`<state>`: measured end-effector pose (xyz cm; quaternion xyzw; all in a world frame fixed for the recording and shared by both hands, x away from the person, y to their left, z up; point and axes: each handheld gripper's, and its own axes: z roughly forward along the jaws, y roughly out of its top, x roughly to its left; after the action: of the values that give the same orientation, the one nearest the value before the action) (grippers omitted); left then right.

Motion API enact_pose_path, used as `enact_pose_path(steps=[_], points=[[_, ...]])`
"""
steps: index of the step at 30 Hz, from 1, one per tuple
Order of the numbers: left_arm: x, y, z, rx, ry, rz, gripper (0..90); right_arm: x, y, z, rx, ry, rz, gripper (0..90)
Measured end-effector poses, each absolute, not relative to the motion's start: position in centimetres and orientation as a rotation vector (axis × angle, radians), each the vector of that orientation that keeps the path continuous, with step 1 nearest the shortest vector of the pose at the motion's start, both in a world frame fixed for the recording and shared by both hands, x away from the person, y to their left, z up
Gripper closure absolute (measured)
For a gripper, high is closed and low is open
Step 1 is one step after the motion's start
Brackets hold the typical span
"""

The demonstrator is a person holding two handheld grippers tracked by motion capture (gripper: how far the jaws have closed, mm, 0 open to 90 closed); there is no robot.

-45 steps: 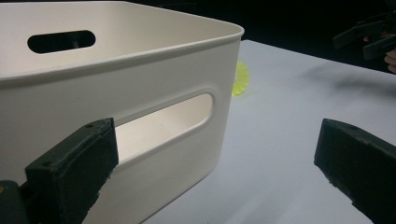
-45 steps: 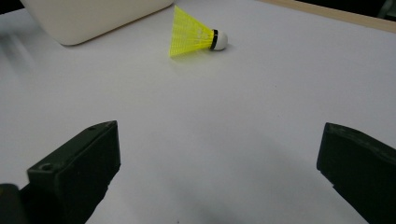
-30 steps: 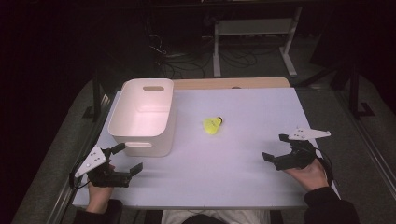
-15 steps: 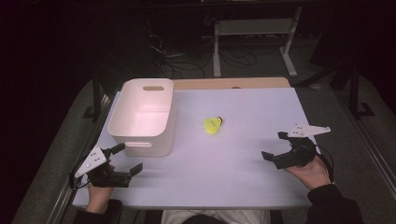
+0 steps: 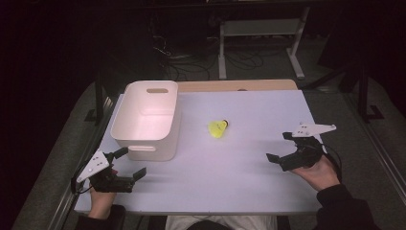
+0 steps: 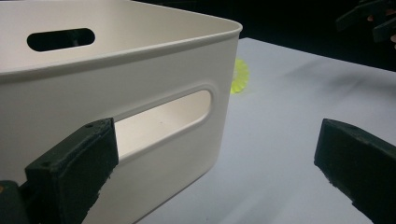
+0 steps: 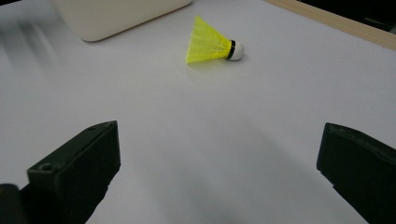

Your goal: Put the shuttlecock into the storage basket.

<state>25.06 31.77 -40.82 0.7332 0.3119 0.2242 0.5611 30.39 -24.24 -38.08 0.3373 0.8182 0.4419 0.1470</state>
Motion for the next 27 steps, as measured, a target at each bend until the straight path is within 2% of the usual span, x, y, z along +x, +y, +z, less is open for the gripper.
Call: enact_pose_path(steps=[27], points=[[25.0,31.8,-40.8,1.726,0.733,0.528,0.0,31.3,-23.3,-36.2,0.922,2.405,1.235,0.0]])
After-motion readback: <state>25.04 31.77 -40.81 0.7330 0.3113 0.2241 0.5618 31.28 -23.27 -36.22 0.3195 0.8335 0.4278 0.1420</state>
